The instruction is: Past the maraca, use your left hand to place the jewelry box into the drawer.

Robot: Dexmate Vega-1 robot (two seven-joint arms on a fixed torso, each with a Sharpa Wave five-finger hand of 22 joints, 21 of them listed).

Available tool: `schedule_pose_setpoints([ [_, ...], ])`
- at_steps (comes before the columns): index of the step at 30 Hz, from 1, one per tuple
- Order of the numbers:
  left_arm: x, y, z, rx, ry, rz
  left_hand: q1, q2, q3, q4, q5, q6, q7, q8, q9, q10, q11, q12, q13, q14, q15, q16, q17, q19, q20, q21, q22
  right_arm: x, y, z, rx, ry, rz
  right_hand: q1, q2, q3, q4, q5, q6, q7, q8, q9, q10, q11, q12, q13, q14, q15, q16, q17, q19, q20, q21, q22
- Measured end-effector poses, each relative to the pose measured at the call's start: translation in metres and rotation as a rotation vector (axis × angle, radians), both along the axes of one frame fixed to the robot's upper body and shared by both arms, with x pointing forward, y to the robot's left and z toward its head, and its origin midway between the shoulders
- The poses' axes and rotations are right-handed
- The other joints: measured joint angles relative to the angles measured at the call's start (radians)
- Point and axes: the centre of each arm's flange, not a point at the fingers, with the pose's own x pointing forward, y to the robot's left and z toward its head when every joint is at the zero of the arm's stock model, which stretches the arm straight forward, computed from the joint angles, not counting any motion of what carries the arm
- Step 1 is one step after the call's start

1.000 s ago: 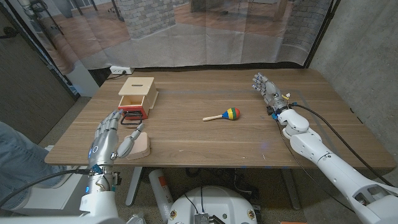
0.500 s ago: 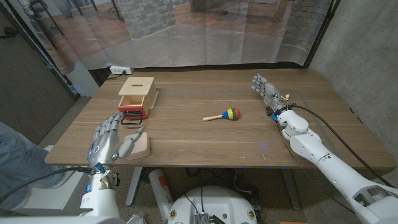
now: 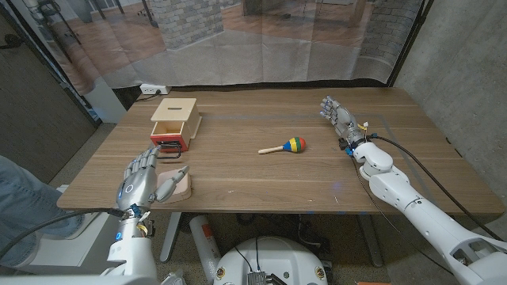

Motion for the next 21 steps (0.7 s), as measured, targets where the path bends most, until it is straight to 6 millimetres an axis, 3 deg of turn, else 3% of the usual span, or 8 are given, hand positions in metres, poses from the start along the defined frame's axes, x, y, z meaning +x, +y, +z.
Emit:
schedule_pose_setpoints([
  [6, 0.003, -0.002, 0.000, 0.008, 0.022, 0.010, 0.001, -0.023, -0.014, -0.005, 0.004, -0.036, -0.013, -0.008, 0.000, -0.010, 0.009, 0.000, 0.000, 0.005, 0.011, 0.000, -0.003, 0.030, 0.002, 0.004, 0.000, -0.001, 0.000, 0.000, 0.000, -0.001, 0.000, 0.000, 0.000, 0.000, 0.000, 0.000, 0.000, 0.000, 0.000, 0.000, 0.000, 0.000, 0.000, 0.000, 0.000, 0.000, 0.000, -0.003, 0.000, 0.000, 0.000, 0.000],
  [16, 0.009, -0.005, -0.001, 0.020, 0.061, 0.028, 0.010, -0.040, -0.030, -0.012, 0.008, -0.103, -0.012, -0.011, 0.000, -0.044, 0.032, -0.012, 0.005, -0.016, 0.031, -0.006, -0.003, 0.067, 0.004, 0.007, -0.002, -0.002, 0.000, 0.001, 0.002, -0.006, -0.002, 0.000, 0.000, -0.002, -0.002, 0.000, 0.002, -0.002, 0.000, 0.000, 0.000, 0.000, 0.000, 0.000, 0.000, 0.000, 0.000, -0.005, 0.000, 0.000, -0.008, 0.000],
  [21, 0.012, -0.010, -0.002, 0.027, 0.076, 0.038, 0.016, -0.050, -0.038, -0.018, 0.011, -0.134, -0.016, -0.011, 0.000, -0.074, 0.027, -0.016, 0.005, -0.028, 0.039, -0.013, -0.003, 0.078, 0.004, 0.007, -0.003, -0.002, -0.001, 0.002, 0.004, -0.007, -0.005, 0.000, 0.000, -0.002, -0.001, 0.000, 0.002, -0.002, 0.000, 0.000, 0.000, 0.000, 0.000, 0.000, 0.000, 0.000, 0.000, -0.005, 0.003, 0.004, -0.008, 0.000],
])
